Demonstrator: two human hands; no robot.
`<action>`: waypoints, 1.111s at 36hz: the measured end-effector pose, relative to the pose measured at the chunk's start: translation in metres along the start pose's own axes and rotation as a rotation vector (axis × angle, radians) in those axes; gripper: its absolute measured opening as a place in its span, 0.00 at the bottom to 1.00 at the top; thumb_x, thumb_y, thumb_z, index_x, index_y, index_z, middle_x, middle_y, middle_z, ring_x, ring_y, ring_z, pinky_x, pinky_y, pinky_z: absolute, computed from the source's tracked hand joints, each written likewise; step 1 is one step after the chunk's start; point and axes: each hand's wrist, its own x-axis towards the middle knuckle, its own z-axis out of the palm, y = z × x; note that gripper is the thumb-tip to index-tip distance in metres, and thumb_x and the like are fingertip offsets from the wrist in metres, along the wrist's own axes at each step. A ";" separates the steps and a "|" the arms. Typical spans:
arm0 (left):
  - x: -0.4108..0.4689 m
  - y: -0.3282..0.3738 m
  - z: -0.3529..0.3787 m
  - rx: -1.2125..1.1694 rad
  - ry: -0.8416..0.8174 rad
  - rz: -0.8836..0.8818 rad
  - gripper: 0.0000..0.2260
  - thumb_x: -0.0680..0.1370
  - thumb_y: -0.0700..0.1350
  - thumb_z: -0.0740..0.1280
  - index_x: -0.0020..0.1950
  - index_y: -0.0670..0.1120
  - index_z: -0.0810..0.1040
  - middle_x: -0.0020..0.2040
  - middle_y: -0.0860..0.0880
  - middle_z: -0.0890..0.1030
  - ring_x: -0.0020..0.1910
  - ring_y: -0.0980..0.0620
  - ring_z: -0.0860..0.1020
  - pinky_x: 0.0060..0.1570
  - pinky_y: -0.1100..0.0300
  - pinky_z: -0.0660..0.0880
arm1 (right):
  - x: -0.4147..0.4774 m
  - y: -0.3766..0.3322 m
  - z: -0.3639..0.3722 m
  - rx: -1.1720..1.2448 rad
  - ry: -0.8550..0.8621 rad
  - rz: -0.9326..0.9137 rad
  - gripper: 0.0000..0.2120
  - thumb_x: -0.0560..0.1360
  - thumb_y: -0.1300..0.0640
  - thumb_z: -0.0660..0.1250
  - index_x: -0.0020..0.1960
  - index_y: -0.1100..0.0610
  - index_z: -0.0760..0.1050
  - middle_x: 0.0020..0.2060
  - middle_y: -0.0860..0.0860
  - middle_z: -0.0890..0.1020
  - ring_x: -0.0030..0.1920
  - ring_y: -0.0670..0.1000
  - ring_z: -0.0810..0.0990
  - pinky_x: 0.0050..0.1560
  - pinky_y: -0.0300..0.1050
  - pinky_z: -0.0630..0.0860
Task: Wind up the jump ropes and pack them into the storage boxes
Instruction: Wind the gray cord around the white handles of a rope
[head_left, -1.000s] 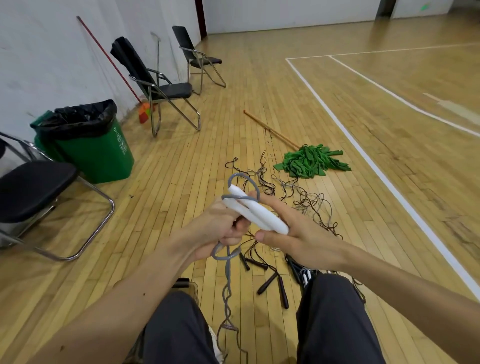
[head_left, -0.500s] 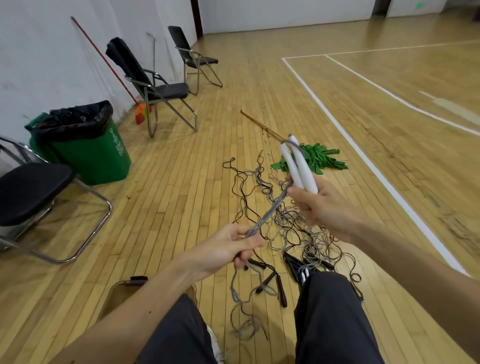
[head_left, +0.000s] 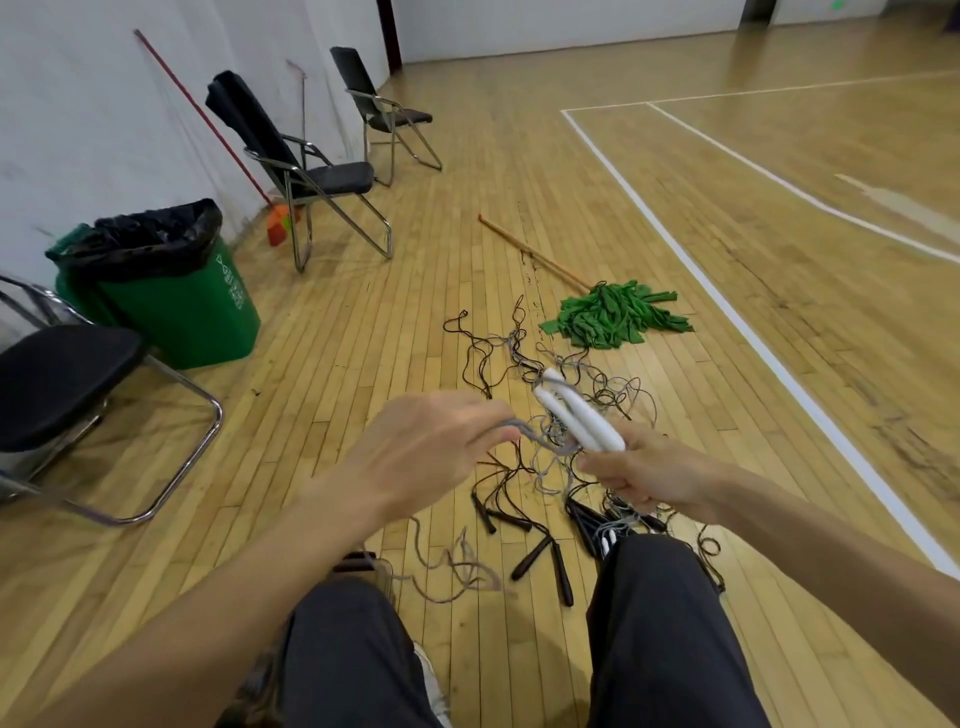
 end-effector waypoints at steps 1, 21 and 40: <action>0.004 -0.001 -0.006 0.032 0.017 0.070 0.18 0.82 0.54 0.57 0.52 0.45 0.83 0.35 0.53 0.79 0.28 0.57 0.74 0.24 0.62 0.74 | -0.005 -0.001 0.005 -0.039 -0.049 -0.003 0.09 0.82 0.58 0.66 0.61 0.55 0.72 0.30 0.47 0.70 0.28 0.46 0.64 0.28 0.39 0.63; 0.018 -0.001 -0.011 -0.827 -0.138 -0.281 0.18 0.79 0.29 0.64 0.42 0.50 0.82 0.30 0.56 0.75 0.29 0.58 0.68 0.32 0.63 0.64 | -0.062 -0.051 0.028 -0.084 -0.352 -0.358 0.07 0.82 0.59 0.66 0.51 0.47 0.77 0.34 0.50 0.68 0.31 0.47 0.64 0.30 0.39 0.65; 0.001 0.008 0.032 -0.543 -0.223 -0.449 0.16 0.84 0.57 0.55 0.44 0.55 0.77 0.27 0.55 0.67 0.26 0.57 0.66 0.30 0.70 0.64 | -0.028 -0.042 0.006 0.047 -0.053 -0.172 0.11 0.81 0.57 0.68 0.41 0.45 0.77 0.31 0.48 0.66 0.30 0.48 0.59 0.31 0.42 0.57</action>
